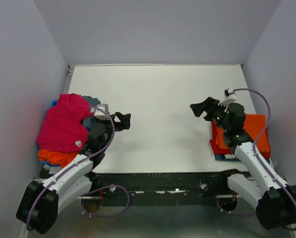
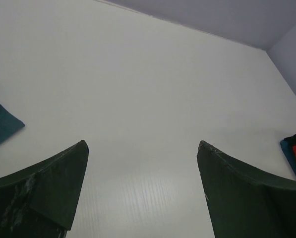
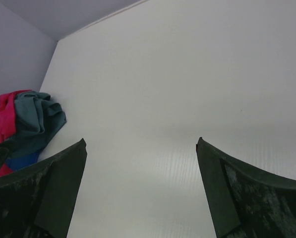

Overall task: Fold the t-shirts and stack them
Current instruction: Grab crumpled tshirt from bin with the left arm

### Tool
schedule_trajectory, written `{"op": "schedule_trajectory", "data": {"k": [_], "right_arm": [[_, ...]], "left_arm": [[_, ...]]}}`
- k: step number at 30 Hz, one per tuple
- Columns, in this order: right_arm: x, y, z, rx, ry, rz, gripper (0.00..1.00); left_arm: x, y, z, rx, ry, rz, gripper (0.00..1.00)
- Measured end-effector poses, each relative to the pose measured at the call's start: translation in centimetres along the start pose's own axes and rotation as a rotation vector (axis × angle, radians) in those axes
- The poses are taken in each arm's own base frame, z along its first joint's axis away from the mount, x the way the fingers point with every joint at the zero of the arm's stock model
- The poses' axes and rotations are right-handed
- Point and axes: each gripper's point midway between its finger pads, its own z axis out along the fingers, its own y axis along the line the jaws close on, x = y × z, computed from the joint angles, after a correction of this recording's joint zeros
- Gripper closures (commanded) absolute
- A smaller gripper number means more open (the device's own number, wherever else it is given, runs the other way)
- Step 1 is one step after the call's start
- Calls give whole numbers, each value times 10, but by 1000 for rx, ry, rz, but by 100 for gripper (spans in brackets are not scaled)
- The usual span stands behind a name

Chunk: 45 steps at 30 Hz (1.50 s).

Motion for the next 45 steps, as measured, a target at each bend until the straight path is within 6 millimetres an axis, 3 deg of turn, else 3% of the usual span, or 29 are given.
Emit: {"op": "schedule_trajectory", "data": {"k": [7,11,14,18,22,25,29,34,37,43,45], "right_arm": [[1,3,-12,14,7,51,0],[-9,9,-23,7,-40,57,0],[-7,7,-29,13,-57,59,0],[16,-9,-31,49,-28,91,0],[29,-15,-31,62,-7,117,0],[30,-15,-32,57,-14,129,0],[33,-15,-31,51,-16,141,3],[35,-16,-31,51,-15,145,3],[34,-17,-32,56,-19,145,3],[33,-16,-32,57,-25,144,3],[33,-16,-32,57,-25,144,3]], "left_arm": [[4,15,0,-95,26,-11,1],[-11,19,1,-168,12,-57,1],[-33,23,2,-247,-13,-103,1],[-72,42,2,-397,-65,-151,1],[-115,78,-3,-595,-145,-185,2],[-131,107,-11,-754,-179,-201,7],[-130,136,-15,-915,-177,-186,12],[-101,174,-7,-1079,-97,-165,18],[-84,189,-5,-1132,-57,-163,28],[-64,211,-3,-1200,-12,-171,79],[-65,212,-3,-1197,-19,-179,89]]}}
